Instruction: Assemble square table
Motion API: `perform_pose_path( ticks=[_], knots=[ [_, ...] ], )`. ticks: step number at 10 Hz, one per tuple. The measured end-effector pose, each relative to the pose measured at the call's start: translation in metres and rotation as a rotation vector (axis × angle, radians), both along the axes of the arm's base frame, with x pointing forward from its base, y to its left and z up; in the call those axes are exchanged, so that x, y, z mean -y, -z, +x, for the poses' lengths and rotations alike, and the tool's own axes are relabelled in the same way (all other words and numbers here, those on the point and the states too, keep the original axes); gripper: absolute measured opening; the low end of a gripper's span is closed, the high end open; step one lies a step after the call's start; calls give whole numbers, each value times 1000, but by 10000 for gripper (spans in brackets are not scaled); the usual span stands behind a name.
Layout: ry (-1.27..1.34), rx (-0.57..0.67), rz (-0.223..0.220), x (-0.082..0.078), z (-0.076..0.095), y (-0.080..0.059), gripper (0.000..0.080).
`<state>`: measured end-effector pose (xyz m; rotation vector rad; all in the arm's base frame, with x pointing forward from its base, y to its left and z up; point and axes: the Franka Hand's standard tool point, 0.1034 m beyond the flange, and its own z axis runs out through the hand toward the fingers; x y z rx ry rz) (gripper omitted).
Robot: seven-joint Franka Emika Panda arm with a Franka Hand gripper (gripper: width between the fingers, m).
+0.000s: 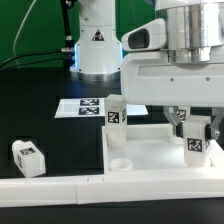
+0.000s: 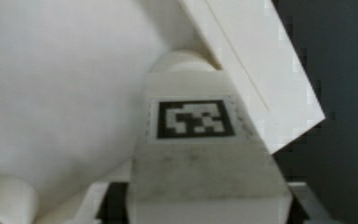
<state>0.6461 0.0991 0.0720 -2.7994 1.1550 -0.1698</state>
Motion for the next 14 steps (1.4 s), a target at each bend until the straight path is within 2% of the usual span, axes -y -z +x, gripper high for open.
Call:
perform_pose_path(
  ticks=[3,4,6,7,8,9,10,11,12,14],
  knots=[
    [611,-53,103,-6,-8,1,288],
    [736,-64,133,-8,-9,1,288],
    [787,-68,141,-8,-9,1,288],
    [783,-68,140,-8,-9,2,288],
    [774,-68,137,-8,-9,2,463],
    [731,-65,131,-8,-9,3,582],
    [568,-51,106,-10,-8,1,582],
    [394,-36,88,-15,-8,-1,636],
    [259,-25,75,-18,-8,-3,646],
    [161,3,54,-20,-9,-5,649]
  ],
)
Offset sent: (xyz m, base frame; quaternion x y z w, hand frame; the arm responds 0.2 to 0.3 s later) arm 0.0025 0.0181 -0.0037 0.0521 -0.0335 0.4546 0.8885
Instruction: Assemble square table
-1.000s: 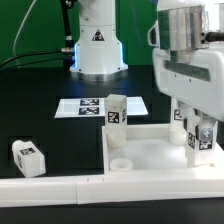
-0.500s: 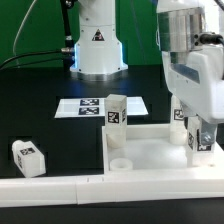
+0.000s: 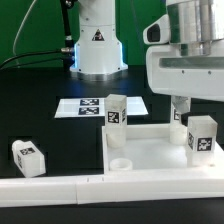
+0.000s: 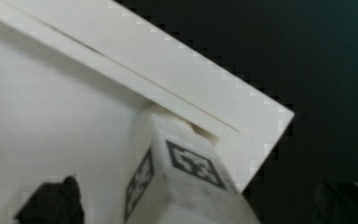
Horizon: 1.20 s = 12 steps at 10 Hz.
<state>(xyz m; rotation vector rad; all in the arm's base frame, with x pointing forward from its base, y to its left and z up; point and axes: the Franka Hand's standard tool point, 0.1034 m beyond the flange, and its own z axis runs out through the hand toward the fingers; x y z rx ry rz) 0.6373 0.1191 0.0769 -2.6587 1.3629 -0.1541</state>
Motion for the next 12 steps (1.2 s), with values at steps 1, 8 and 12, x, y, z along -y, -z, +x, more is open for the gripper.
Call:
perform_pose_path(
  ticks=[1,8,12],
  knots=[
    [-29,2,-5,1,0,1,649],
    [-551,60,-94,8,4,3,415],
    [-108,19,-39,14,4,3,289]
  ],
)
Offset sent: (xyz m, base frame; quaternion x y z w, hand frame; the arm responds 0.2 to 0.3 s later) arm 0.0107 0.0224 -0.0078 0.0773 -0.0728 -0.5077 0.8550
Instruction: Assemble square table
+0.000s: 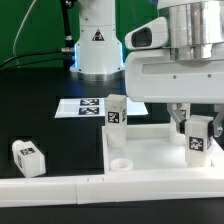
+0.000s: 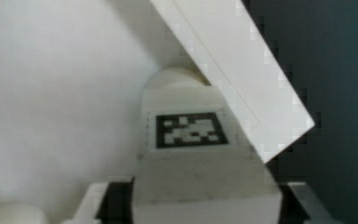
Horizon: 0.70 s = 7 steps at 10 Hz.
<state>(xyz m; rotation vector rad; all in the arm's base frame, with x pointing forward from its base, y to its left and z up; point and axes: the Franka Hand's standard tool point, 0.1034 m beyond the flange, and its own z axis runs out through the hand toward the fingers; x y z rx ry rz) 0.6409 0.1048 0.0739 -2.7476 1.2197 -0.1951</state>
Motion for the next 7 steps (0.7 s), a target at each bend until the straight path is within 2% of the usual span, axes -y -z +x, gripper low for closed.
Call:
perform_pose_path(
  ticks=[1,3,5,7],
  knots=[
    [153,-11,24,0,-1,0,289],
    [550,-64,126,-4,-4,0,289],
    [809,-101,186,-6,-4,0,290],
    [939,-113,210,-4,-3,0,290]
  ],
)
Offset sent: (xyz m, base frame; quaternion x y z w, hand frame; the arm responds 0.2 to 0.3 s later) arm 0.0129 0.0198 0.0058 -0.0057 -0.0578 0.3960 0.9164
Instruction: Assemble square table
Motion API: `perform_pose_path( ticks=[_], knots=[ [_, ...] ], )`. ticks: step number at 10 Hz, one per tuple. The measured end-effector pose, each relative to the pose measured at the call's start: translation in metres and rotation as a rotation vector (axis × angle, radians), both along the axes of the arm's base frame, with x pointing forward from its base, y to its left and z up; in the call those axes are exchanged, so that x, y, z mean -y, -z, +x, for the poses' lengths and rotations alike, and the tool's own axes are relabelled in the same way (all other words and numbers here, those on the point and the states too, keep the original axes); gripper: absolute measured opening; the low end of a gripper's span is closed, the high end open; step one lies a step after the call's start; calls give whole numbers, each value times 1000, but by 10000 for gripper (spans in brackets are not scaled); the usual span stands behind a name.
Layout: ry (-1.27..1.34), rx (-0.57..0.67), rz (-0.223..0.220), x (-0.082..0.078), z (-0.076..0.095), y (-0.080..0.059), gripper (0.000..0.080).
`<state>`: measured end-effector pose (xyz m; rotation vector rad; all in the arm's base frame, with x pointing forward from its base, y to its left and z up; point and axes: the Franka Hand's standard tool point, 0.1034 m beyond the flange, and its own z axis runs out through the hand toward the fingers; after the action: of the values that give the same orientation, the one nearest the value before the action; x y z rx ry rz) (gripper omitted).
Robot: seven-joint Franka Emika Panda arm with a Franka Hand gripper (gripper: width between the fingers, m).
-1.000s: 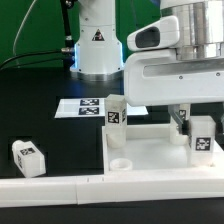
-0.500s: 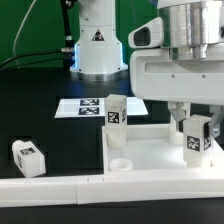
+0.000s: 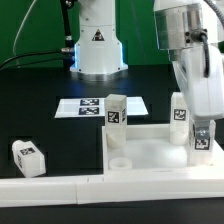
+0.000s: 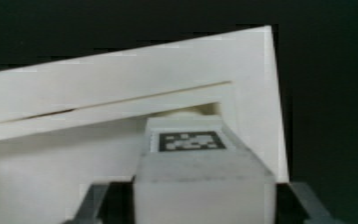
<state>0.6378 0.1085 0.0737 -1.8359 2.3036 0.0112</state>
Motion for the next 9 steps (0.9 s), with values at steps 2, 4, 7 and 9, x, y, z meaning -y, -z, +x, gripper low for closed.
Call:
perform_pose_path(
  ticks=[2,4,7,9],
  knots=[
    [7,-2,0,-1,0,1,290],
    [-136,13,-20,-1,0,0,489],
    [-525,59,-73,-2,5,-5,640],
    [-670,77,-96,-1,5,-5,648]
  ],
)
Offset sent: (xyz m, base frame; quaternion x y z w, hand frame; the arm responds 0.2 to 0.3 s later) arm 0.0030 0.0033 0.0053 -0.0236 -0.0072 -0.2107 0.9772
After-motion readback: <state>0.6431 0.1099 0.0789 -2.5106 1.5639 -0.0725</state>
